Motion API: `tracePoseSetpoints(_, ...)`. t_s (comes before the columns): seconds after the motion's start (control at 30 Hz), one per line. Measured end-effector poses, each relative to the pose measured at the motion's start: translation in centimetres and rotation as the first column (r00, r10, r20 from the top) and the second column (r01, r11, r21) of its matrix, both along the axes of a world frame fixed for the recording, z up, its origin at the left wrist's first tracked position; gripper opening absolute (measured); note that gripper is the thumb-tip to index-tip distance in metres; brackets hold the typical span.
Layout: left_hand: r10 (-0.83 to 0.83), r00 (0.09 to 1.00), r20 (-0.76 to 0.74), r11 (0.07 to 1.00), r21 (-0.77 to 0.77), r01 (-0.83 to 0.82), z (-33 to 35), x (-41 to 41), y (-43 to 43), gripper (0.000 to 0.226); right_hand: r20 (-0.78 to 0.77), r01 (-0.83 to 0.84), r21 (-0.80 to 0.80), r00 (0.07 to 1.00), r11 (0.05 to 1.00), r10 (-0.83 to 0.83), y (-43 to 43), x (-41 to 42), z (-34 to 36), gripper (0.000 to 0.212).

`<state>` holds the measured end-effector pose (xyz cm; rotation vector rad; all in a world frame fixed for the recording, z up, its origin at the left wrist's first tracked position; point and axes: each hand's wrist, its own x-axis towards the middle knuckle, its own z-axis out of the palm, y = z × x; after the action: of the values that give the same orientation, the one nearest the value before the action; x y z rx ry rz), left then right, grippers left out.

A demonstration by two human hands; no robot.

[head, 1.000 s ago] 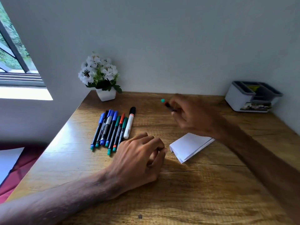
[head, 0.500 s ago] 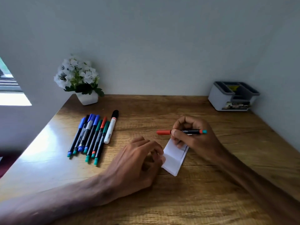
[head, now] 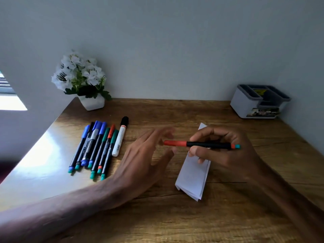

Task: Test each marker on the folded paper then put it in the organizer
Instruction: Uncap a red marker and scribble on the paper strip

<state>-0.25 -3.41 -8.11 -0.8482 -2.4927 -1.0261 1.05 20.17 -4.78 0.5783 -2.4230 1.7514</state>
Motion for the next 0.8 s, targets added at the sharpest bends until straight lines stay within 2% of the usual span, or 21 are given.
tracePoseSetpoints(0.13, -0.061, 0.997, -0.043, 0.998, -0.024, 0.060, 0.0, 0.1, -0.3, 0.042, -0.071, -0.044, 0.019, 0.996, 0.999, 0.045, 0.5, -0.2, 0.4, 0.024)
tracePoseSetpoints(0.27, -0.061, 0.995, -0.077, 0.998, 0.006, 0.062, 0.1, 0.1, -0.8, 0.043, -0.153, 0.091, 0.046, 0.985, 0.995, -0.083, 1.5, -0.3, 0.8, 0.019)
tracePoseSetpoints(0.4, -0.048, 0.993, -0.111, 0.999, -0.022, 0.046, 0.2, 0.2, -0.7, 0.041, -0.318, 0.220, 0.331, 0.942, 0.918, -0.111, 1.5, 0.0, 0.7, 0.022)
tracePoseSetpoints(0.6, -0.086, 0.986, -0.141, 0.991, -0.113, 0.070, 0.4, 0.3, -0.1, 0.046, -0.469, 0.248, 0.576, 0.881, 0.779, 0.066, -1.3, 0.7, -0.2, 0.029)
tracePoseSetpoints(0.67, -0.099, 0.985, -0.143, 0.990, -0.117, 0.082, 0.3, 0.2, -0.2, 0.045, -0.491, 0.270, 0.629, 0.865, 0.729, 0.103, -1.4, 0.5, -0.6, 0.029)
tracePoseSetpoints(0.8, -0.140, 0.977, -0.158, 0.984, -0.133, 0.120, 0.0, -0.1, -0.3, 0.042, -0.474, 0.254, 0.636, 0.874, 0.729, 0.108, -1.1, 0.8, -0.4, 0.031)
